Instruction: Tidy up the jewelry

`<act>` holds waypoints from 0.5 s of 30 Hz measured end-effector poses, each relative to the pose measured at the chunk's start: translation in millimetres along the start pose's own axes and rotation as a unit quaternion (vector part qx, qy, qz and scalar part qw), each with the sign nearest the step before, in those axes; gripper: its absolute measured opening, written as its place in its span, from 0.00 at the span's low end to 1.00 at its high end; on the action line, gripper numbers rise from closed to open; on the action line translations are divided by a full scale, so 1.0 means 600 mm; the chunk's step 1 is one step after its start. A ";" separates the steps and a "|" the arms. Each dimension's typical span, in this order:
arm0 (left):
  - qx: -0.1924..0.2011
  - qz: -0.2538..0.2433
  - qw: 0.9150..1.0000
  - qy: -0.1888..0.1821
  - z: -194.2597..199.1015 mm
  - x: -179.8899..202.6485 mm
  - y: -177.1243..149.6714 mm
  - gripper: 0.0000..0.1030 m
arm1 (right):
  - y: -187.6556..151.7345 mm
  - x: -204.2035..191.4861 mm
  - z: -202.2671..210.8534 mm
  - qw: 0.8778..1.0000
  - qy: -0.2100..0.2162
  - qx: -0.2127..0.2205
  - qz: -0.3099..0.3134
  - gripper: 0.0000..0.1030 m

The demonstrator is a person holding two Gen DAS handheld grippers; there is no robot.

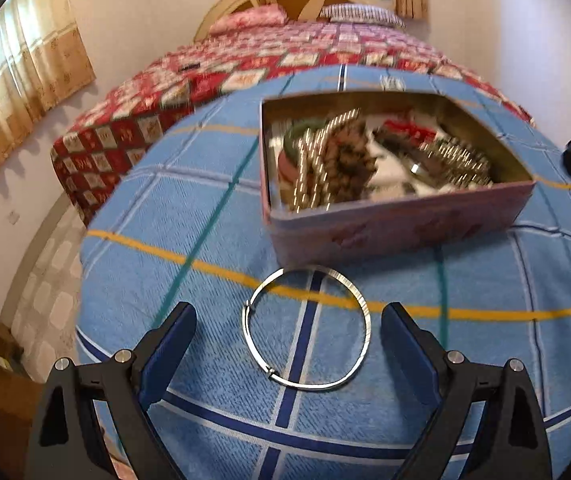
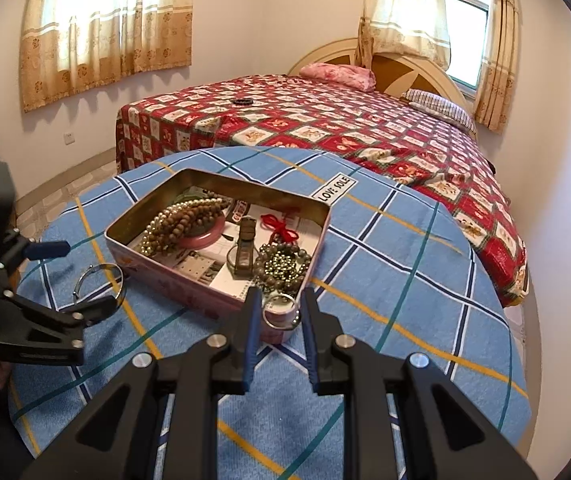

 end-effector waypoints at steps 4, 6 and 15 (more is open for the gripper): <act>0.008 -0.010 1.000 -0.002 0.009 0.001 -0.003 0.65 | 0.000 -0.003 0.000 1.000 0.002 0.002 0.000 0.21; 0.014 -0.007 1.000 -0.015 0.019 -0.001 -0.003 0.65 | 0.001 -0.004 0.000 1.000 0.004 0.003 0.000 0.21; 0.093 -0.005 0.996 0.002 0.118 -0.034 0.056 0.65 | 0.029 -0.001 0.011 1.000 0.003 0.022 0.007 0.21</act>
Point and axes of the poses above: each gripper's, at about its wrist camera, not at the fingertips, and z roughly against the way its jaws point, x to its right, y to its top, the point moved 3 cm from there along -z, roughly the way its jaws point, and after that the axes turned 8 degrees about -z, right-handed, at the moved point
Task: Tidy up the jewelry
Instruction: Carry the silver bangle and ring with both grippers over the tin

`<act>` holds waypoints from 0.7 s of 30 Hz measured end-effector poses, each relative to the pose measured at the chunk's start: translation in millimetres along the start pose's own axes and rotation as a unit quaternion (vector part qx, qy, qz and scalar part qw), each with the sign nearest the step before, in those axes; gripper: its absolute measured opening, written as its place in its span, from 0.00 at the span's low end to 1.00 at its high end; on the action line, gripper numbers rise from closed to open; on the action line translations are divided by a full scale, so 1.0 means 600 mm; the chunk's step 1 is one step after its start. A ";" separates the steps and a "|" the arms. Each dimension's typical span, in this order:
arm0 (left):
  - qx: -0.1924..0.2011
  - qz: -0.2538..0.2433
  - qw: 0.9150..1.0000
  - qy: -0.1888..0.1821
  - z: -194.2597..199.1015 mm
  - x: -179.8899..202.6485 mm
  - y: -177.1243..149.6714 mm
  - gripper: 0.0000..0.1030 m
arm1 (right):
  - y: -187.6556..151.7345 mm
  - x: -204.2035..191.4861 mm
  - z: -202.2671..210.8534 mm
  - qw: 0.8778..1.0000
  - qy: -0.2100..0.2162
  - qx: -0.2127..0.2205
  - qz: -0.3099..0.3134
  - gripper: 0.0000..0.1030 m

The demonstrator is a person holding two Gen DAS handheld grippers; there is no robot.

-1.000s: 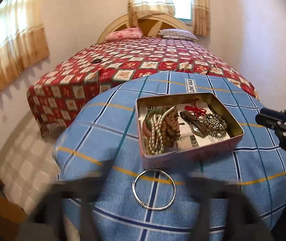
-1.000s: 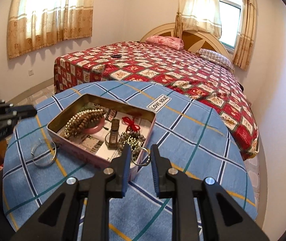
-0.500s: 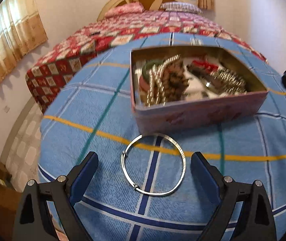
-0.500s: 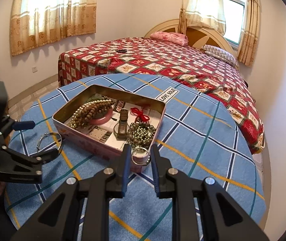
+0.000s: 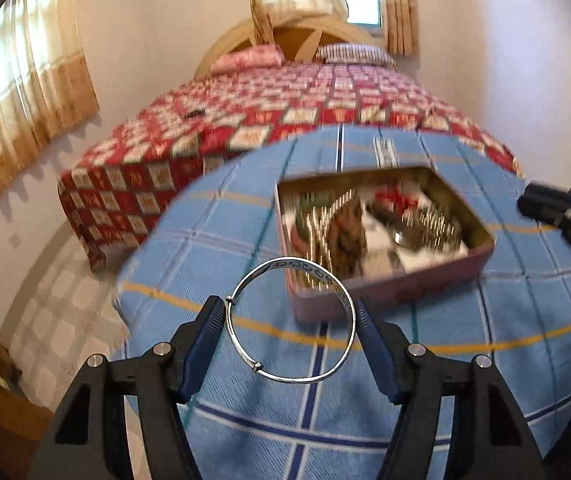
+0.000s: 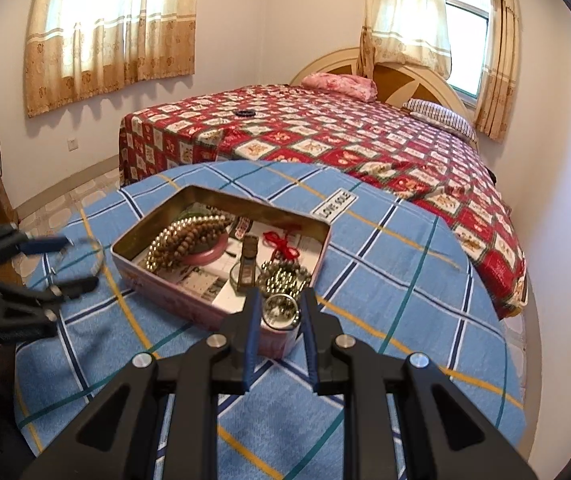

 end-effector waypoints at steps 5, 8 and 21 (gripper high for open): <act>0.018 -0.010 1.000 0.015 -0.004 -0.009 0.052 0.65 | 0.022 -0.002 -0.008 1.000 -0.003 0.010 0.012 0.21; 0.018 -0.014 1.000 0.016 -0.019 -0.011 0.073 0.65 | 0.032 -0.003 -0.017 1.000 -0.004 0.014 0.017 0.21; 0.008 -0.034 0.999 0.011 -0.076 0.013 0.113 0.65 | 0.057 -0.007 -0.046 0.999 0.016 0.023 0.019 0.21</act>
Point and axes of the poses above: each gripper's, at about its wrist camera, not at the fingertips, and z roughly against the way its jaws point, x to its right, y to its top, the point moved 3 cm from there along -z, roughly the way its jaws point, and after that the axes turned 8 degrees about -z, right-handed, at the moved point
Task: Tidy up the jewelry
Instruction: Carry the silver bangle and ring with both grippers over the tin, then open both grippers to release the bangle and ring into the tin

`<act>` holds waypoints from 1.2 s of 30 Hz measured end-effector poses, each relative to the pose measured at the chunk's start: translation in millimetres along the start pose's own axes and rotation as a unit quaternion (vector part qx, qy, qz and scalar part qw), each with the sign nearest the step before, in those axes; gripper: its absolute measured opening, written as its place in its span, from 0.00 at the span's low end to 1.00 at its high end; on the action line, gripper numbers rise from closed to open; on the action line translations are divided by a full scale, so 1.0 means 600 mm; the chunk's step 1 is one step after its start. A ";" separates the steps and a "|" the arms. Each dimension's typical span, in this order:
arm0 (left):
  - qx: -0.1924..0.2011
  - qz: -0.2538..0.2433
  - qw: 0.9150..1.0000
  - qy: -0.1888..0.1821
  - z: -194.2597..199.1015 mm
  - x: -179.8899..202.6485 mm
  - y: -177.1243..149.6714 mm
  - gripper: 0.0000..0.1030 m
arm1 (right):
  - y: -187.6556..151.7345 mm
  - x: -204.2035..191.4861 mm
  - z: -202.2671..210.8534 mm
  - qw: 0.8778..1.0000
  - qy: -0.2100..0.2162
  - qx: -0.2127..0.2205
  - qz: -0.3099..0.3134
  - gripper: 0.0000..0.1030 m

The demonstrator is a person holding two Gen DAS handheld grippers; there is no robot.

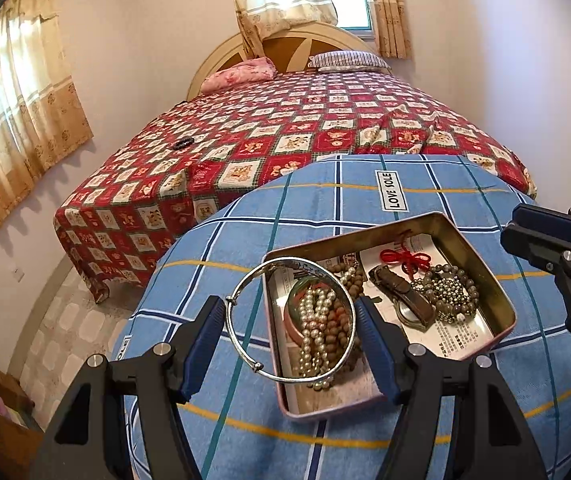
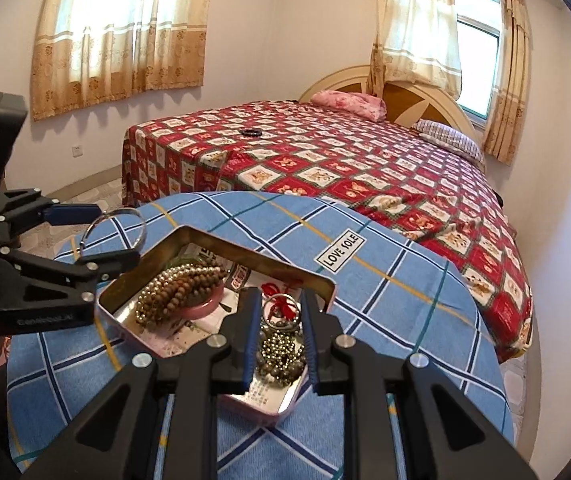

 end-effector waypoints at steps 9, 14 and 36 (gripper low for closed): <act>-0.004 -0.009 1.000 0.000 -0.026 0.010 0.003 0.65 | -0.006 0.001 -0.018 1.000 0.004 -0.011 0.001 0.21; -0.007 -0.010 1.000 0.000 -0.038 0.011 0.000 0.66 | -0.008 -0.008 -0.032 1.000 0.003 -0.020 0.009 0.21; -0.006 -0.011 1.000 0.016 -0.016 0.013 -0.011 0.78 | -0.028 -0.001 -0.038 0.999 -0.017 -0.032 0.000 0.47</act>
Point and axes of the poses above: each gripper's, at about its wrist camera, not at the fingertips, and z roughly against the way its jaws point, x to its right, y to its top, the point moved 3 cm from there along -z, roughly the way its jaws point, and after that the axes turned 8 degrees about -z, right-handed, at the moved point
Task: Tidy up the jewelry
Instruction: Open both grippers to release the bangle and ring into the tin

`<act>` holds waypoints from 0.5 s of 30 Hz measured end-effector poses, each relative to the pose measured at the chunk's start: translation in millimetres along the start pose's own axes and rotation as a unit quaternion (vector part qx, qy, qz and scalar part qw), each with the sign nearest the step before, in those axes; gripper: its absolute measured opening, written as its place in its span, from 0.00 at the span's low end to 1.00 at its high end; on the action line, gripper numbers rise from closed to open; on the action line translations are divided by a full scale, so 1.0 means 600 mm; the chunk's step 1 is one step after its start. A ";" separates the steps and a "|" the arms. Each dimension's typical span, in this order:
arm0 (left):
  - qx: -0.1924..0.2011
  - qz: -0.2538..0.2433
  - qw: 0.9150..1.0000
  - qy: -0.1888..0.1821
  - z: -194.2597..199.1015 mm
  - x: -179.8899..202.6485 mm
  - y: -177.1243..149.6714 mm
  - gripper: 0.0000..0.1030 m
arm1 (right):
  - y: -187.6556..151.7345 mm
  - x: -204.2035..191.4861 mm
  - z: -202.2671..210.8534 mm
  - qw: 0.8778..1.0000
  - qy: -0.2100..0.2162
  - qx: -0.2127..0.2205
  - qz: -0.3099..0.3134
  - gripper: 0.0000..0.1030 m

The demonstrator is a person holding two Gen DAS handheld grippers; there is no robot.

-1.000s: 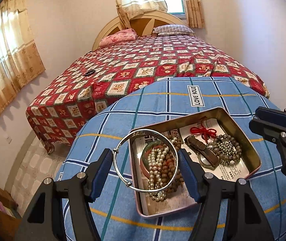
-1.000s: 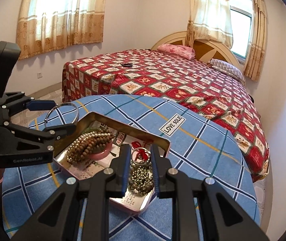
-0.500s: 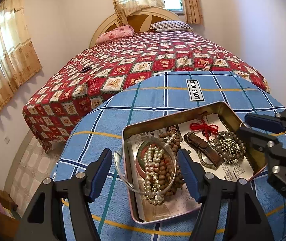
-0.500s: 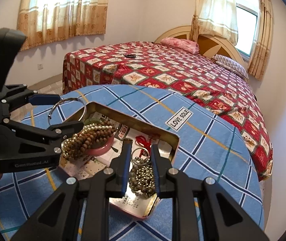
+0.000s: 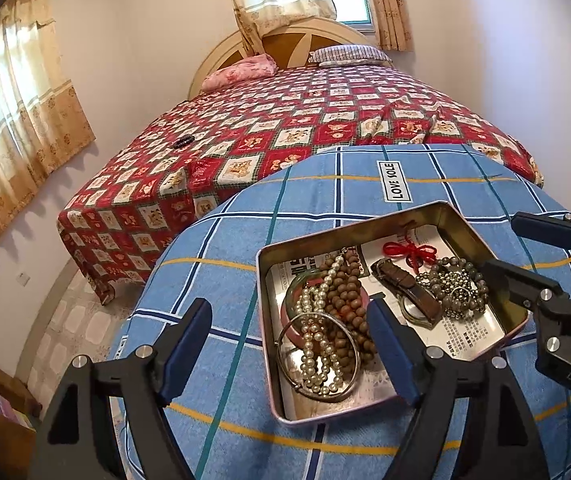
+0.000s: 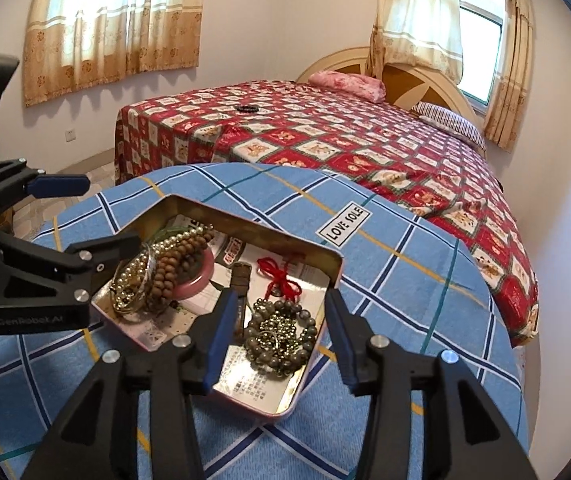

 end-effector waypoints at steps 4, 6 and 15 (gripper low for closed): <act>0.003 0.005 1.000 -0.003 0.009 -0.004 -0.001 0.78 | 0.000 -0.003 0.009 1.000 -0.001 0.005 0.003 0.53; 0.004 0.008 1.000 -0.002 0.014 -0.006 -0.004 0.78 | 0.000 -0.003 0.012 1.000 -0.002 0.006 0.001 0.53; 0.010 0.018 1.000 -0.013 0.034 -0.007 -0.011 0.78 | -0.001 -0.004 0.032 1.000 -0.006 0.017 -0.007 0.55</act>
Point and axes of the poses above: each gripper's, at about its wrist camera, not at the fingertips, and z roughly against the way its jaws point, x to its right, y to its top, the point moved 3 cm from there along -z, roughly the way its jaws point, and after that the axes turned 8 degrees about -z, right-handed, at the moved point
